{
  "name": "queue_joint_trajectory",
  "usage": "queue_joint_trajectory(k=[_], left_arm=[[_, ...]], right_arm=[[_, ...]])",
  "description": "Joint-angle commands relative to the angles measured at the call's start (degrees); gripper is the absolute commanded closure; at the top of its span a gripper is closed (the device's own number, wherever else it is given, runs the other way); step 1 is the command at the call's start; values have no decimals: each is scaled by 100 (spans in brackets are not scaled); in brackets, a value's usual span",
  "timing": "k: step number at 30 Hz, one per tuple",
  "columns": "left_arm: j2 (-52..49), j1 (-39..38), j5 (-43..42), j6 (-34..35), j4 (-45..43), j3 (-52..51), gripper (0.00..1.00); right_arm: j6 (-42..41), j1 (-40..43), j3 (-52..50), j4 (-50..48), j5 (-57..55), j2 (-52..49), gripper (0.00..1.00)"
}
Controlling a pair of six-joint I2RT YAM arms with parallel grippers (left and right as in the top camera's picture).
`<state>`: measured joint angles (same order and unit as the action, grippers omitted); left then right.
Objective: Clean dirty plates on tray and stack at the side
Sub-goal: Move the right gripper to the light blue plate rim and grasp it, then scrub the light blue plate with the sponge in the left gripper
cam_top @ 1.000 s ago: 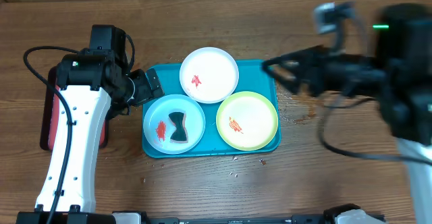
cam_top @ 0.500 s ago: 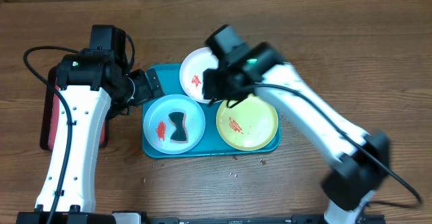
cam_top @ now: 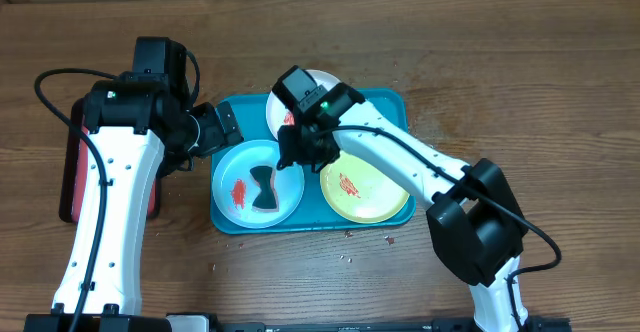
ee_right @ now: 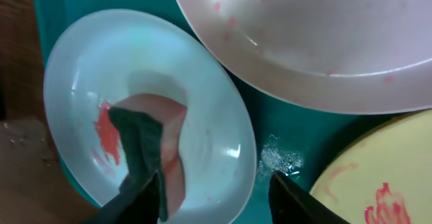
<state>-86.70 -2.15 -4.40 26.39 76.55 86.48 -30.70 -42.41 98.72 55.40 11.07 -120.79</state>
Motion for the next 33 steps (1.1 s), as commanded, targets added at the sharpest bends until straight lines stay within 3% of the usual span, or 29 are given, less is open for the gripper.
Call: queue_joint_trajectory(k=[1,16,20,22,25,27,33], left_arm=[[-31,-11,35,-111,4,-15,0],[-31,-11,28,-219,33,-20,3],[-31,-11,-28,-413,57,-31,31],[-31,-11,-144,-417,39,-103,55],[-31,-13,-573,-538,-221,-522,82],[-31,-13,-907,-726,-546,-907,81],[-31,-13,-1674,-863,-1718,-2114,66]], right_arm=[[70,-22,-450,-302,-116,0,48],[72,-33,-1346,-1344,39,-15,53],[70,-33,-1370,-1373,31,-15,65],[44,-33,-1370,-1379,35,-15,75],[28,-33,-1370,-1403,33,-17,76],[28,-35,-1370,-1443,35,-17,66],[31,-33,-1370,-1403,57,-17,66]])
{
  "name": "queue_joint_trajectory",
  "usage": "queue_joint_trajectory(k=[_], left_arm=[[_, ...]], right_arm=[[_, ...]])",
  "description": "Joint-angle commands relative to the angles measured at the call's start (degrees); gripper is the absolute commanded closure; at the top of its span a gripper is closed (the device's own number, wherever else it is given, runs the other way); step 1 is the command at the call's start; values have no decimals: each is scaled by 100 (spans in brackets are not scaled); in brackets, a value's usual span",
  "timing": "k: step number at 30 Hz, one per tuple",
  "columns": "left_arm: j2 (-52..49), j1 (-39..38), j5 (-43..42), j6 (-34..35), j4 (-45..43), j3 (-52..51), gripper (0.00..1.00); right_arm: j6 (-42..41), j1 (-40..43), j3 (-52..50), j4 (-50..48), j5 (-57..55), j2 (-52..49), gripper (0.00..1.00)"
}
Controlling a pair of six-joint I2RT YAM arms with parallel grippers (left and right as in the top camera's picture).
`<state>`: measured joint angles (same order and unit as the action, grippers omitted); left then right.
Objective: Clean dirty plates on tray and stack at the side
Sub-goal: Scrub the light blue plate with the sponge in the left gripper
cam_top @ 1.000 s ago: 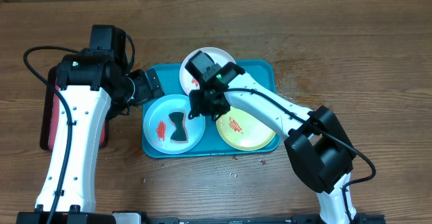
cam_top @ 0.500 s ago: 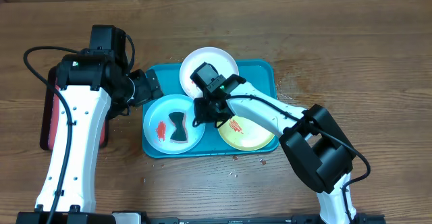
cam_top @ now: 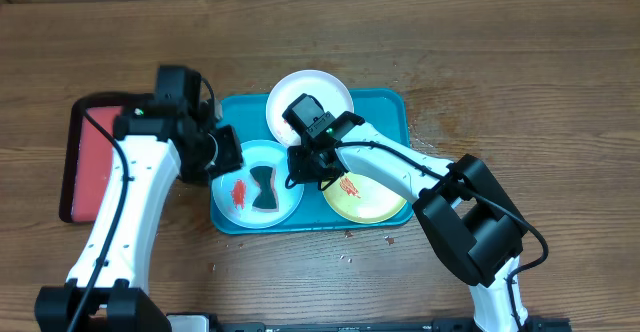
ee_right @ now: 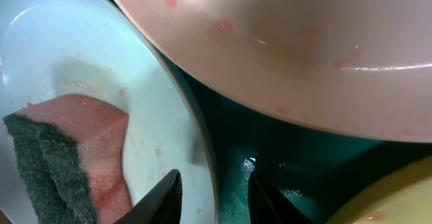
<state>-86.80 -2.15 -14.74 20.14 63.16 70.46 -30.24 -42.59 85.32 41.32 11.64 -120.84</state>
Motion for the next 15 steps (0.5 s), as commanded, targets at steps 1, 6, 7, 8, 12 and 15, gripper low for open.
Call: queue_joint_trajectory(k=[1,6,7,8,12,15], left_arm=[[-20,-13,-686,-240,-675,-748,64],[-20,-13,-721,-236,-1440,-1342,58],[-20,-13,-741,-236,-1550,-1440,58],[-20,-13,-745,-186,-1766,-1644,57],[-20,-13,-789,-177,-2162,-2033,51],[-20,-17,-778,-177,-2389,-2223,47]], right_arm=[[-15,-15,-31,7,0,-13,66],[-15,-15,-31,4,-2,-13,66],[-15,-15,-31,4,-2,-13,66],[-13,-15,-31,2,-2,-13,66],[-15,-15,-31,2,-2,-13,66],[-15,-15,-31,-13,-2,-13,66]])
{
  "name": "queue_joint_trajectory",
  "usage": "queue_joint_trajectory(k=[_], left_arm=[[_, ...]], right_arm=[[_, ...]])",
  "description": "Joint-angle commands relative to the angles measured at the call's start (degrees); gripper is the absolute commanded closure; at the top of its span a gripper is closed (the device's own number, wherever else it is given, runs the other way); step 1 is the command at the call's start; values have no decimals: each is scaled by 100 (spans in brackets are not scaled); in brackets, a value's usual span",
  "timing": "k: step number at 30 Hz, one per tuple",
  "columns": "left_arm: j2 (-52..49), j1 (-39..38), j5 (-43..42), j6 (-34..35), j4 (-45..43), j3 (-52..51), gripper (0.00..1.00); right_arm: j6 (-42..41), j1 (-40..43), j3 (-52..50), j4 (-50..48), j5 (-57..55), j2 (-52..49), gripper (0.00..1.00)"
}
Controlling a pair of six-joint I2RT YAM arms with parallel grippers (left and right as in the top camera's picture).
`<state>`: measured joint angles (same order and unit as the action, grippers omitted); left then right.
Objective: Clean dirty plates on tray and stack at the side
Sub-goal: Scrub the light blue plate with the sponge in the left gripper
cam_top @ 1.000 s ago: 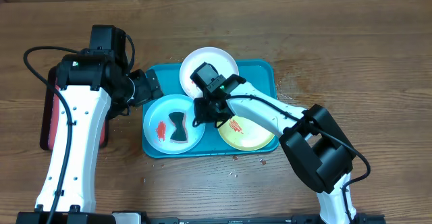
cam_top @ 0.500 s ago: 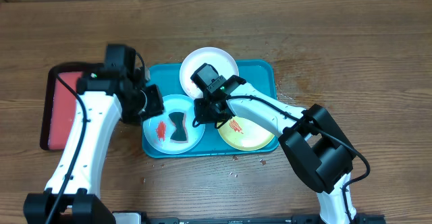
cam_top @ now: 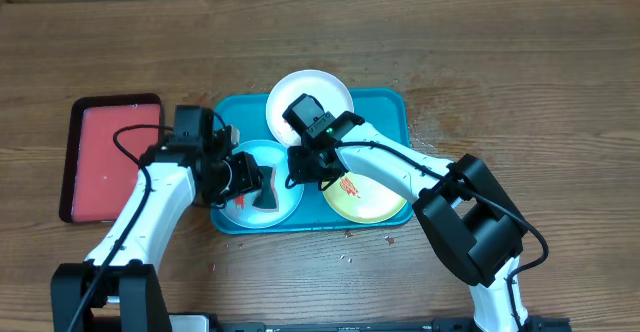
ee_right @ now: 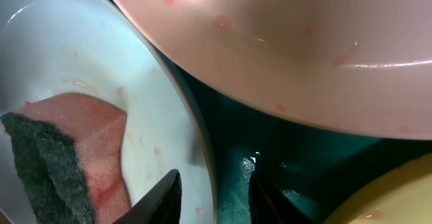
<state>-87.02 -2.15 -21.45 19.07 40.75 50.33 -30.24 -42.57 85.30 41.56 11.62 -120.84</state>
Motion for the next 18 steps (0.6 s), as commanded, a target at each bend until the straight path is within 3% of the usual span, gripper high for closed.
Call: queue_joint_trajectory(k=[1,5,11,15,18], left_arm=[[2,-26,-103,-70,-225,-254,45],[2,-129,-103,-66,-494,-295,36],[-57,-531,107,256,-973,-295,33],[-175,-817,957,400,-992,-295,34],[-177,-798,1139,437,-992,-293,35]], right_arm=[[-15,-17,-28,-39,0,-13,66],[-13,-17,-28,-39,0,-13,66],[-13,-17,-28,-39,-2,-13,66],[-13,-17,-28,-15,0,-13,66],[9,-17,-28,28,-2,-13,66]])
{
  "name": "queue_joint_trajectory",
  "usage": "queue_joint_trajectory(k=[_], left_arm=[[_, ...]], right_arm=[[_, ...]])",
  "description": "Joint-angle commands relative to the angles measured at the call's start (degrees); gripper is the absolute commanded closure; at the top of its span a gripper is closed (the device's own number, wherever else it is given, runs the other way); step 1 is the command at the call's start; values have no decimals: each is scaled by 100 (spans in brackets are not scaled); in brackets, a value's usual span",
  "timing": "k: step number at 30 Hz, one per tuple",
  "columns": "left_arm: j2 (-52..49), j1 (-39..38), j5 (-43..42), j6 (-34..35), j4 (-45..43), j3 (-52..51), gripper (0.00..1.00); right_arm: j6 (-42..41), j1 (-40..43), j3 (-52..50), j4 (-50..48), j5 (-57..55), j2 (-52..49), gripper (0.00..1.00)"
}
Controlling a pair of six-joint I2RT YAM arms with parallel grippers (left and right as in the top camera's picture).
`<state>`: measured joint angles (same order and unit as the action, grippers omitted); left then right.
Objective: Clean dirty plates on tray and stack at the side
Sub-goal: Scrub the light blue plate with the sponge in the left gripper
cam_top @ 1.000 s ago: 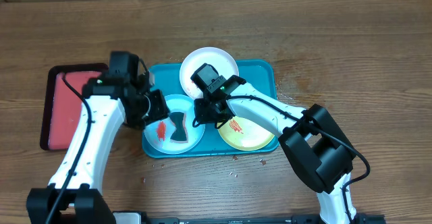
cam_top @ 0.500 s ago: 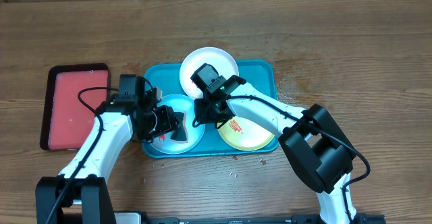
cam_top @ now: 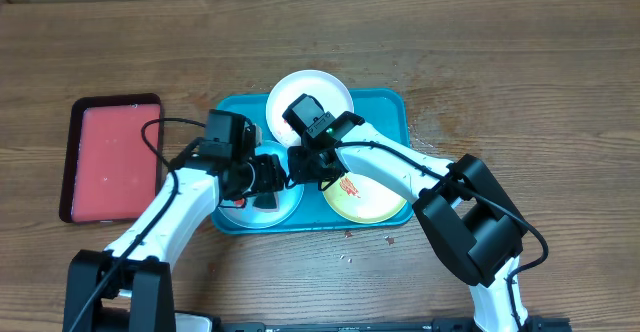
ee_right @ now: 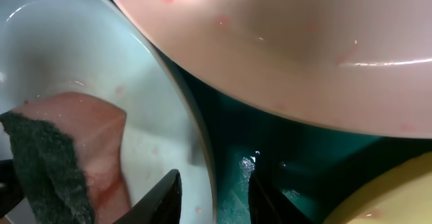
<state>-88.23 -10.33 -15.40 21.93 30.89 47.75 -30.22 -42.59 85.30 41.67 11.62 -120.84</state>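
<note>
A teal tray [cam_top: 385,107] holds a light blue plate [cam_top: 287,208], a white plate [cam_top: 310,87] and a yellow plate [cam_top: 375,197], all smeared with red. A pink-and-green sponge [ee_right: 88,150] lies in the blue plate [ee_right: 81,48]. My right gripper [ee_right: 212,197] is shut on that plate's right rim, one finger inside and one outside on the tray. My left gripper [cam_top: 268,172] is low over the blue plate at the sponge [cam_top: 266,200]. It looks open, with one dark finger at the sponge's left edge.
A red pad in a dark frame [cam_top: 105,157] lies on the wooden table left of the tray. Crumbs are scattered on the table below the tray's front edge [cam_top: 348,234]. The white plate [ee_right: 270,35] overhangs close above my right gripper.
My left gripper has moved right across the blue plate and now sits at the sponge. The right gripper has stayed on the plate's rim.
First my right gripper was wide open above the blue plate and the left hung at the tray's left edge. Then the right was narrowed on the plate's rim. The left gripper stood further over the plate each time, and now it is at the sponge.
</note>
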Motion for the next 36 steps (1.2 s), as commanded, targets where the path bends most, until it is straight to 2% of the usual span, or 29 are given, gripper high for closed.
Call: queue_joint_trajectory(k=[1,10,14,20,26,33,36], left_arm=[[-57,48,531,151,-17,-35,35],[-181,74,476,236,11,-35,39],[-444,11,448,282,13,-35,56],[-728,2,92,295,11,-35,64],[-723,175,511,295,35,-7,96],[-721,452,1390,286,212,149,96],[-721,494,2210,262,566,420,96]], right_arm=[[7,-15,-28,17,-4,-13,66],[4,-15,-28,-72,-7,-13,66],[7,-15,-28,-61,-4,-13,66],[7,-15,-28,-50,-26,-13,66],[4,-15,-28,-48,-63,-13,66],[7,-15,-28,-44,-63,-13,66],[7,-15,-28,-42,-63,-13,66]])
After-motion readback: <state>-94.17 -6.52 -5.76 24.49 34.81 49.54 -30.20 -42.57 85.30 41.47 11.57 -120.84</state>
